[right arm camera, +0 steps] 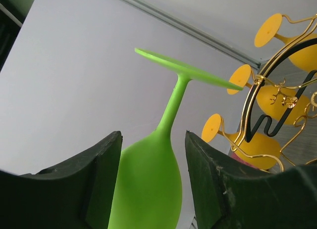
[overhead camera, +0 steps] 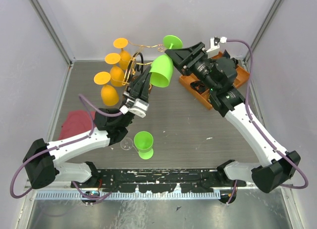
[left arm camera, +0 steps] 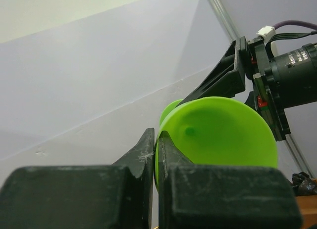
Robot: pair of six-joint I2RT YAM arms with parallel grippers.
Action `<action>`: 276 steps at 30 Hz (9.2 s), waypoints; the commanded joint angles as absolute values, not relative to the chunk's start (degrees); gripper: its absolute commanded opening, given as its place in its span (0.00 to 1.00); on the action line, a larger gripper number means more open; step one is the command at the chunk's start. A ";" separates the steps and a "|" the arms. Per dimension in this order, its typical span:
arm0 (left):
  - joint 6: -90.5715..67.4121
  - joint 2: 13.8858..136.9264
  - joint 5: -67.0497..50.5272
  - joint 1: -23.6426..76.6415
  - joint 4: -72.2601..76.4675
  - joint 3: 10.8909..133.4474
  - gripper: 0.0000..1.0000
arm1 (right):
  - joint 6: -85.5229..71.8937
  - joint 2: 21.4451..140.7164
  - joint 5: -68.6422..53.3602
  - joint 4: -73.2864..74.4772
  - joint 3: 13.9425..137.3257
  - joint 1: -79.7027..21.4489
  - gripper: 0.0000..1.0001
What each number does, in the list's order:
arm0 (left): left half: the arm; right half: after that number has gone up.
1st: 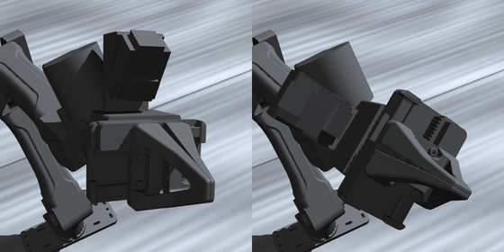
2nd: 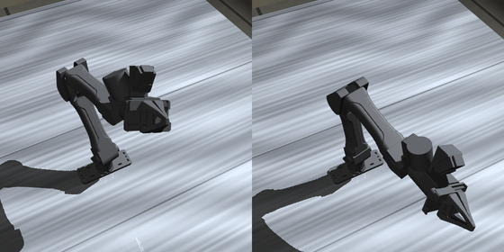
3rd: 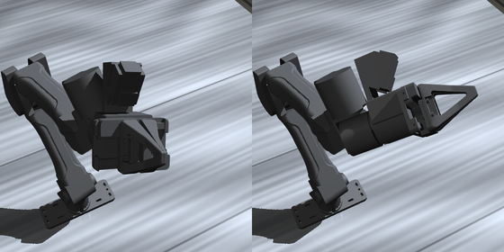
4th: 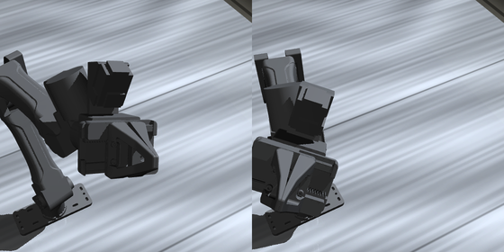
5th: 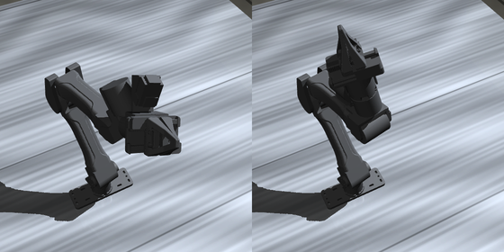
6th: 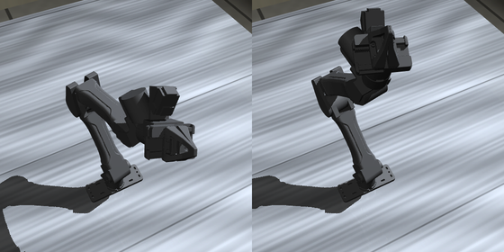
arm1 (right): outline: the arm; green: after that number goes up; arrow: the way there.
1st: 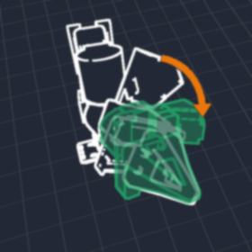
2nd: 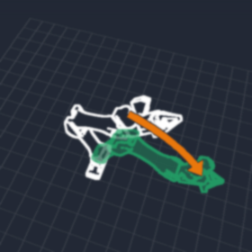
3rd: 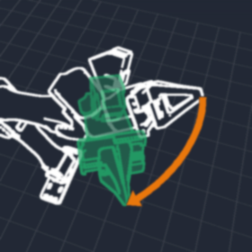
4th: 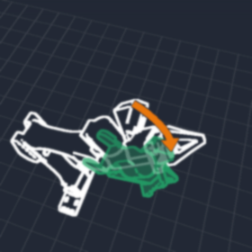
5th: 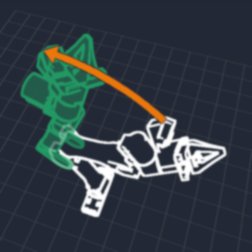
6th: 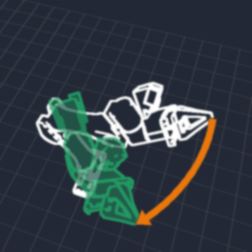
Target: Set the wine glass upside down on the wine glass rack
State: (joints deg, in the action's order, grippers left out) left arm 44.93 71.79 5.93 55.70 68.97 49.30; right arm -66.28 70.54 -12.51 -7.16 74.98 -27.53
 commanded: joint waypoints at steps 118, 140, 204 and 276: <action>17.49 64.88 24.28 32.47 3.69 77.60 0.77 | 8.63 119.97 -10.35 -73.30 78.06 -24.10 0.01; 16.00 69.94 23.27 29.73 3.79 80.66 0.77 | 7.25 125.98 -13.71 -70.13 85.26 -23.82 0.01; 12.36 72.33 21.21 27.87 3.09 80.97 0.77 | 9.31 124.77 -6.78 -77.70 78.48 -26.49 0.01; 5.67 73.81 4.01 58.29 -54.42 71.10 0.81 | 1.00 67.79 28.37 6.58 79.15 -21.72 0.94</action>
State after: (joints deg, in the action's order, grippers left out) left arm 5.89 72.14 4.03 57.74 -55.57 71.88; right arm 1.54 69.71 27.81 8.08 77.91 -21.89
